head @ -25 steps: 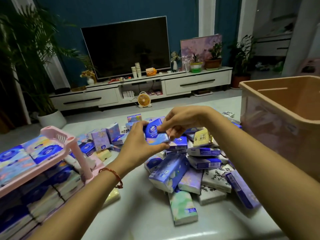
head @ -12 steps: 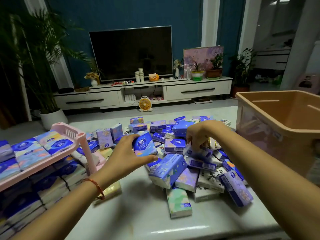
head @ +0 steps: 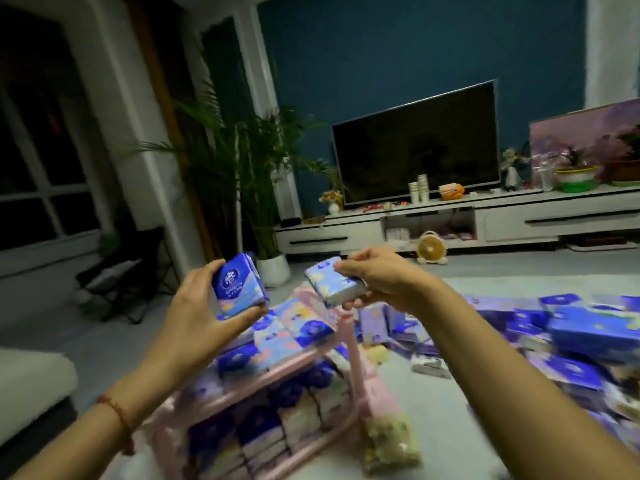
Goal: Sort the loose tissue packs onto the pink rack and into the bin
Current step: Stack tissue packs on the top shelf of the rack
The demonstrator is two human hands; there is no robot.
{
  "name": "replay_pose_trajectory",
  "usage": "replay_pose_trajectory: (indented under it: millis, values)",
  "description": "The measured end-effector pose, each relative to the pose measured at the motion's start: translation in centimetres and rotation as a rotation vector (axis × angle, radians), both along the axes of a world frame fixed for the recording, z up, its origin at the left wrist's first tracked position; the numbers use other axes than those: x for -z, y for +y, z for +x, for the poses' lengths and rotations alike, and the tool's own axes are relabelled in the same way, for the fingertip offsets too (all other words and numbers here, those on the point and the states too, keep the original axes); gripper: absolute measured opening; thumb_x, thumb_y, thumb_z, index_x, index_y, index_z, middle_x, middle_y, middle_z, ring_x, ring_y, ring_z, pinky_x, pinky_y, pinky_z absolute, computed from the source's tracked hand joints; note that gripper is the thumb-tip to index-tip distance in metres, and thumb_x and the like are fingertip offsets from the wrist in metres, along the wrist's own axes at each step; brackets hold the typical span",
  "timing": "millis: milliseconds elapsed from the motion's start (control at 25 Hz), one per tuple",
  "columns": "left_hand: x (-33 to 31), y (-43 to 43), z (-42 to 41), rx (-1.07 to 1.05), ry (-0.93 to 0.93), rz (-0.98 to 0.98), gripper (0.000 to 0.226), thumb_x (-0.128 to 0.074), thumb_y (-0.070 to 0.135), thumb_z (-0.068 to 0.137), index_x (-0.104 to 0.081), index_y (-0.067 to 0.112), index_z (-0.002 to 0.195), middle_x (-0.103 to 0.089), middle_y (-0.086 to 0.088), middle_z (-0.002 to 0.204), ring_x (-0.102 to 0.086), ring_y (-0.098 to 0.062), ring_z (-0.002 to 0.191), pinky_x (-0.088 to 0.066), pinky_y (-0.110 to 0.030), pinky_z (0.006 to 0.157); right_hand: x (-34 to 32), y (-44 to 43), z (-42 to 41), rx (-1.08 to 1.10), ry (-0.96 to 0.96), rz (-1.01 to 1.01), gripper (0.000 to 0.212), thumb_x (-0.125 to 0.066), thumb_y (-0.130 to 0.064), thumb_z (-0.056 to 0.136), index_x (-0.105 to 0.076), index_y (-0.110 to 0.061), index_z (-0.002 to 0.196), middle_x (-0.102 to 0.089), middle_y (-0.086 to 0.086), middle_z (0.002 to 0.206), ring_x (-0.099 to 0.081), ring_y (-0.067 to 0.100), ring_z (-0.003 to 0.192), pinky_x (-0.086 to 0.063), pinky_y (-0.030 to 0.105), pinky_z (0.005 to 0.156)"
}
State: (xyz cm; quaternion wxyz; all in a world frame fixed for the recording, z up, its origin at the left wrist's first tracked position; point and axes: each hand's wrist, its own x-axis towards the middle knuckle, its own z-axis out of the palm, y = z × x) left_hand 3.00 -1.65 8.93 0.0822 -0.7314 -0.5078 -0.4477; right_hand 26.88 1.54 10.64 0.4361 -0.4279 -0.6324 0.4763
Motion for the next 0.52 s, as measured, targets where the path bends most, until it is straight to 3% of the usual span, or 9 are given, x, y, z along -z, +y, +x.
replay_pose_trajectory:
  millis: [80,120,200,240,320,400,520]
  values:
    - [0.4,1.3,-2.8,-0.050,-0.160,-0.064,0.089,-0.084,0.055,0.046,-0.051,0.015,0.118,-0.058,0.000,0.109,-0.055,-0.017,0.100,-0.038,-0.019,0.089,0.9,1.9,-4.2,-0.017,0.024,-0.048,0.025,-0.050,0.001,0.089,-0.048,-0.008,0.066,-0.048,0.010,0.062,-0.055,0.019,0.050,-0.049,0.021,0.039]
    - [0.7,2.1,-3.5,-0.047,-0.202,-0.094,0.081,-0.083,0.050,0.046,-0.048,0.022,0.113,-0.058,0.007,0.104,-0.055,-0.012,0.096,-0.038,-0.013,0.084,1.6,3.0,-6.0,0.002,0.028,-0.059,0.023,-0.049,0.003,0.088,-0.048,-0.009,0.068,-0.048,0.010,0.064,-0.054,0.020,0.053,-0.048,0.023,0.041]
    - [1.3,3.9,-3.5,-0.029,-0.232,-0.190,0.067,-0.084,0.038,0.053,-0.045,0.025,0.107,-0.057,0.012,0.100,-0.054,-0.004,0.087,-0.040,-0.011,0.080,2.9,5.0,-8.6,0.115,0.012,-0.033,0.010,-0.049,0.000,0.086,-0.051,-0.010,0.087,-0.055,0.013,0.079,-0.057,0.023,0.066,-0.052,0.028,0.051]
    - [1.7,4.9,-3.1,-0.011,-0.247,-0.238,0.061,-0.085,0.033,0.058,-0.048,0.024,0.105,-0.060,0.009,0.101,-0.056,-0.002,0.086,-0.043,-0.013,0.081,3.5,6.0,-9.4,0.195,-0.025,0.013,0.013,-0.049,-0.004,0.086,-0.051,-0.011,0.097,-0.058,0.014,0.090,-0.059,0.027,0.077,-0.053,0.033,0.062]
    - [2.1,6.8,-2.2,-0.006,-0.268,-0.276,0.052,-0.084,0.026,0.065,-0.051,0.022,0.104,-0.061,0.006,0.101,-0.057,-0.005,0.090,-0.042,-0.006,0.076,4.3,7.2,-10.2,0.315,-0.134,0.123,0.022,-0.048,-0.009,0.089,-0.053,-0.010,0.111,-0.060,0.015,0.108,-0.058,0.030,0.099,-0.046,0.031,0.079]
    - [2.3,8.0,-1.6,-0.048,-0.195,-0.302,0.046,-0.081,0.032,0.068,-0.051,0.024,0.103,-0.058,0.011,0.097,-0.055,-0.006,0.092,-0.040,-0.005,0.072,4.9,8.0,-10.4,0.343,-0.219,0.160,0.029,-0.046,-0.012,0.092,-0.053,-0.010,0.119,-0.058,0.014,0.119,-0.055,0.030,0.109,-0.042,0.028,0.084]
    - [3.2,9.2,-1.7,-0.171,0.184,-0.406,0.061,-0.068,0.064,0.063,-0.056,0.023,0.108,-0.059,0.008,0.107,-0.055,-0.012,0.101,-0.045,-0.027,0.089,5.6,9.0,-10.7,0.347,-0.457,0.184,0.031,-0.043,-0.016,0.092,-0.054,-0.011,0.120,-0.055,0.016,0.123,-0.051,0.032,0.114,-0.042,0.031,0.091]
